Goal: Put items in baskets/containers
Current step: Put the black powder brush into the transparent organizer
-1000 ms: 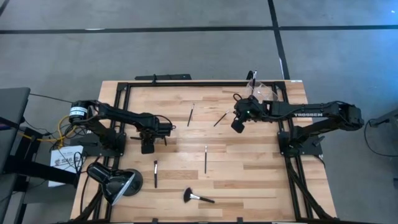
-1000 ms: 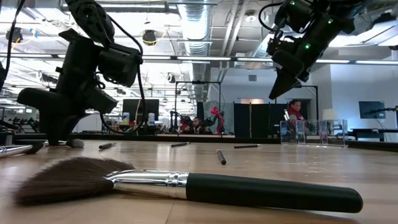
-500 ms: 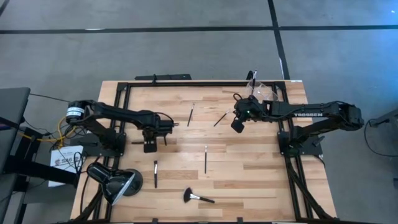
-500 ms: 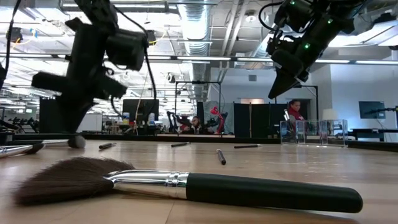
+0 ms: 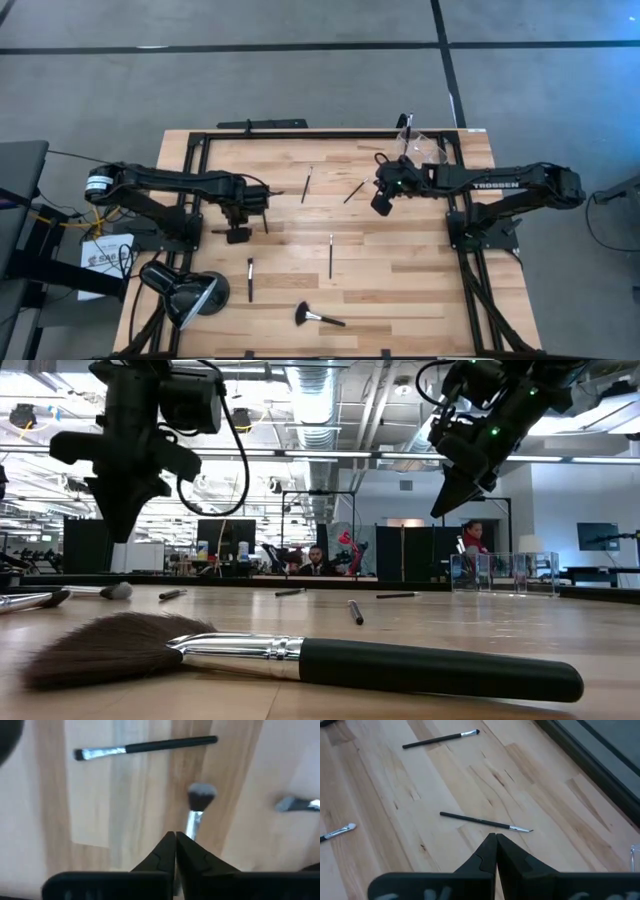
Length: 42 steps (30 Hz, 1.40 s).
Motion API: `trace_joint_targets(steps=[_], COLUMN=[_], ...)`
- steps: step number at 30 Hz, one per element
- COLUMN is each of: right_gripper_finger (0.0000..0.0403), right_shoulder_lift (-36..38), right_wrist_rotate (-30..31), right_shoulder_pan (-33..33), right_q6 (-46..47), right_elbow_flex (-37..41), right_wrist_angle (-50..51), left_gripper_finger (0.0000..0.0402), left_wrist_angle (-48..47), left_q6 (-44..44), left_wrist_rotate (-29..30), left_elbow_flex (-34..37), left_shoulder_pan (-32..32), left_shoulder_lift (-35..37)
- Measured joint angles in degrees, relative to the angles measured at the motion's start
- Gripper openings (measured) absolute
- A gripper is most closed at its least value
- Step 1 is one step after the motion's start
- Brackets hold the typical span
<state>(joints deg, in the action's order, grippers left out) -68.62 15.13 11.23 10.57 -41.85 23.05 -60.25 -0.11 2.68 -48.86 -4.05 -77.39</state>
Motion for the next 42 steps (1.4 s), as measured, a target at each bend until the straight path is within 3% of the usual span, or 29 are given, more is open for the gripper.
trace_joint_targets(steps=[8, 13, 19, 27, 32, 37, 42], right_gripper_finger=[0.0001, 0.0001, 0.0001, 0.0001, 0.0001, 0.0001, 0.0001], right_shoulder_lift=[0.0, 0.0, 0.0, 0.0, 0.0, 0.0, 0.0], right_wrist_rotate=[0.0, -0.1, 0.0, 0.0, 0.0, 0.5, 0.6], right_shoulder_pan=[-0.7, -1.6, -1.5, -1.8, -3.1, -3.8, -3.8], right_q6=[0.0, -0.3, -0.3, 0.0, 0.0, 0.9, 1.1], right_elbow_flex=[0.0, 0.0, 0.0, 0.0, 0.0, 0.0, 0.0], right_wrist_angle=[0.0, 0.0, 0.0, 0.1, 0.2, 0.2, 0.2], left_gripper_finger=[0.0096, 0.0154, 0.0177, 0.0157, 0.0116, 0.0046, 0.0042], left_wrist_angle=[-0.8, 4.9, 5.7, 10.4, 11.3, 11.6, 11.4], left_q6=[-1.4, -1.5, -0.8, -1.4, -1.7, -1.8, -2.0], left_wrist_rotate=[-2.8, -2.7, -2.7, -1.7, -1.6, -1.4, -1.3], left_elbow_flex=[2.4, 3.1, 3.2, 5.9, 6.8, 6.8, 6.6], left_shoulder_pan=[0.6, 0.9, 0.9, 1.0, 1.0, 1.0, 1.0], left_shoulder_lift=[-4.4, -9.8, -14.4, -14.6, -14.4, -14.4, -14.5])
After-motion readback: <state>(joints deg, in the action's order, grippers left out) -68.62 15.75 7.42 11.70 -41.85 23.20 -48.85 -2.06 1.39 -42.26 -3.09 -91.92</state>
